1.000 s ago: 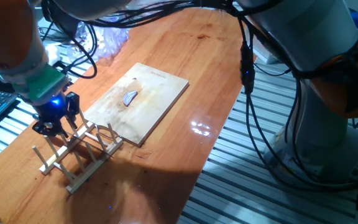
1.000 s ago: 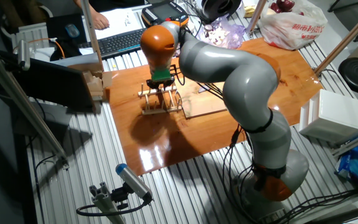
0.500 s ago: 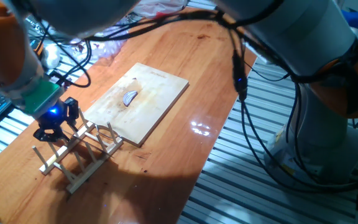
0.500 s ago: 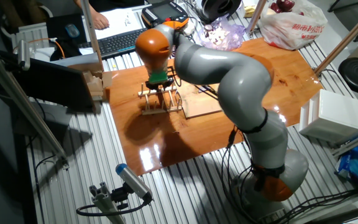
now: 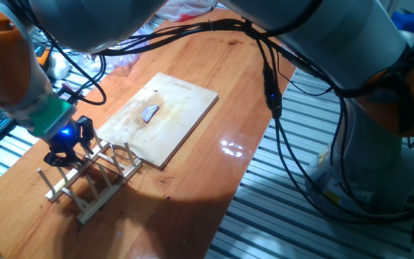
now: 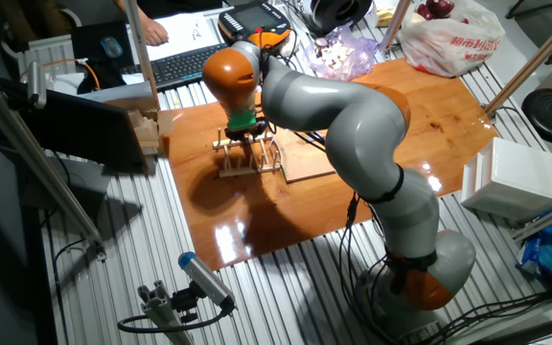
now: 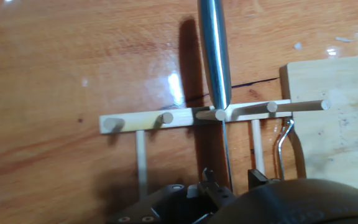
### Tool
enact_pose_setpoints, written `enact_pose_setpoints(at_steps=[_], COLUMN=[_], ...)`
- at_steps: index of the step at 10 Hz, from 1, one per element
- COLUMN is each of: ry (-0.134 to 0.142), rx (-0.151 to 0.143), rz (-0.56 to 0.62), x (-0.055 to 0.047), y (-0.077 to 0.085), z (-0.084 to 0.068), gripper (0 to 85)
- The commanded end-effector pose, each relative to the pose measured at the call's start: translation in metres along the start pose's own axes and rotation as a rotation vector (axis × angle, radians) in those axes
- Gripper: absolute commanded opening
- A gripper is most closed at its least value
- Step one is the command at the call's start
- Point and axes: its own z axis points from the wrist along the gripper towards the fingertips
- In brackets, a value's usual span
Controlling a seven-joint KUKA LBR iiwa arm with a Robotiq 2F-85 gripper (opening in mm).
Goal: Chop the onions
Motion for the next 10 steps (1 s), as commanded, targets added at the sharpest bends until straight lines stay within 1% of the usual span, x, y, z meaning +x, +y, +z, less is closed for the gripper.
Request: enact_pose_setpoints(at_steps=[1, 3, 4, 5, 6, 7, 8, 9, 10], ry=[0.000, -0.001, -0.002, 0.003, 0.014, 0.011, 0.001, 0.001, 0.011], rx=[0.006, 0.020, 0.013, 0.005, -0.013, -0.024, -0.008, -0.017, -0.049], rz=[-0.005, -0.020, -0.029, -0.041, -0.054, -0.053, -0.059, -0.063, -0.063], x=[0.000, -0.001, 0.000, 0.000, 0.000, 0.002, 0.001, 0.000, 0.000], y=[-0.001, -0.003, -0.006, -0.007, -0.008, -0.007, -0.007, -0.007, -0.008], z=[0.002, 0.007, 0.010, 0.012, 0.012, 0.013, 0.013, 0.011, 0.008], gripper=[34.0, 34.0, 34.0, 17.0, 0.0, 0.0, 0.0, 0.0, 0.0])
